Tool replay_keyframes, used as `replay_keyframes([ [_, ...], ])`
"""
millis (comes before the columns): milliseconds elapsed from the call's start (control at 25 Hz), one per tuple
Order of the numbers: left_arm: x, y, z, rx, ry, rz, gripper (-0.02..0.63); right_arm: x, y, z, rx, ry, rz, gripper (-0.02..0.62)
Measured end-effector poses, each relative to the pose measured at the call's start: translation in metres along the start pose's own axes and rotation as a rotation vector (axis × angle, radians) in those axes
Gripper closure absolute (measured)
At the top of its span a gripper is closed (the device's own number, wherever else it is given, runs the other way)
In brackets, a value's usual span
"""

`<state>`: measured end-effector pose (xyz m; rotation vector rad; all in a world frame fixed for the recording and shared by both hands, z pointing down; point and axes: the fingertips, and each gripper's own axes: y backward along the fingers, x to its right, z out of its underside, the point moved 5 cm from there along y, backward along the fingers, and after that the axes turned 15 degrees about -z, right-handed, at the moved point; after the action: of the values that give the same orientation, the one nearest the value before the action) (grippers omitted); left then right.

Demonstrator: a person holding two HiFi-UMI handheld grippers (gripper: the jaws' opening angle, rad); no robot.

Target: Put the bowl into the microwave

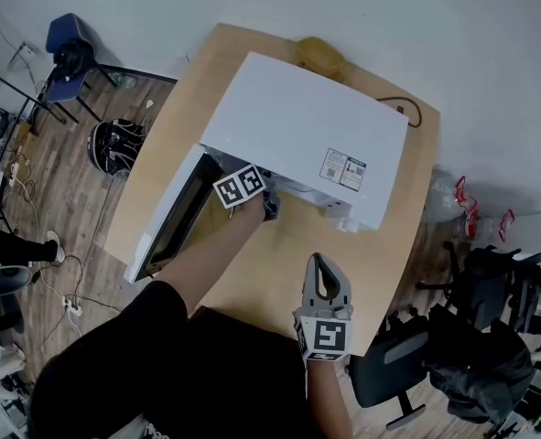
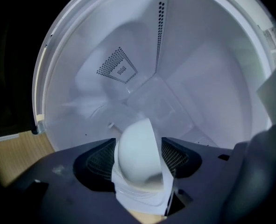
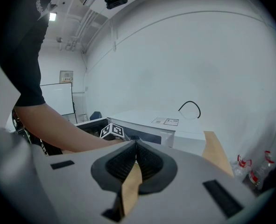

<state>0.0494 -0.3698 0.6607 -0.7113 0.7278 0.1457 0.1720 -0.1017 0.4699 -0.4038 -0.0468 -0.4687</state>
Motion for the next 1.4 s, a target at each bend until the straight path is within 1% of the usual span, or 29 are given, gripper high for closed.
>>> replay_keyframes([
  [160, 0.000, -0.001, 0.003, 0.005, -0.116, -0.015, 0.316, 0.001, 0.001, 0.004, -0.006, -0.011, -0.006, 0.535],
  [240, -0.001, -0.002, 0.004, 0.007, -0.161, -0.018, 0.316, -0.001, 0.000, 0.008, -0.014, -0.016, -0.012, 0.535],
  [400, -0.001, -0.003, 0.001, 0.030, -0.232, -0.055, 0.289, -0.003, 0.000, 0.013, -0.022, -0.028, -0.017, 0.535],
  [560, 0.000, -0.006, 0.001, 0.029, -0.293, -0.077, 0.281, 0.000, 0.001, 0.014, -0.020, -0.034, -0.014, 0.535],
  [720, 0.000, -0.008, 0.002, 0.035, -0.337, -0.080, 0.281, 0.005, 0.003, 0.008, 0.000, -0.038, -0.009, 0.535],
  [920, -0.002, -0.008, 0.003, 0.032, -0.406, -0.058, 0.276, 0.003, 0.001, 0.005, -0.006, -0.035, -0.028, 0.535],
  [1000, -0.002, -0.008, 0.001, 0.041, -0.415, -0.051, 0.271, 0.001, 0.000, 0.006, -0.018, -0.035, -0.031, 0.535],
  [1200, -0.002, -0.006, -0.003, 0.062, -0.405, -0.034, 0.257, -0.010, 0.000, 0.006, -0.006, -0.017, -0.064, 0.535],
  [1280, -0.003, -0.004, -0.003, 0.068, -0.424, -0.024, 0.253, -0.013, 0.002, 0.005, 0.000, -0.009, -0.061, 0.535],
  [1400, -0.002, -0.003, -0.002, 0.068, -0.457, -0.010, 0.250, -0.016, 0.007, 0.007, -0.024, -0.013, -0.043, 0.535],
])
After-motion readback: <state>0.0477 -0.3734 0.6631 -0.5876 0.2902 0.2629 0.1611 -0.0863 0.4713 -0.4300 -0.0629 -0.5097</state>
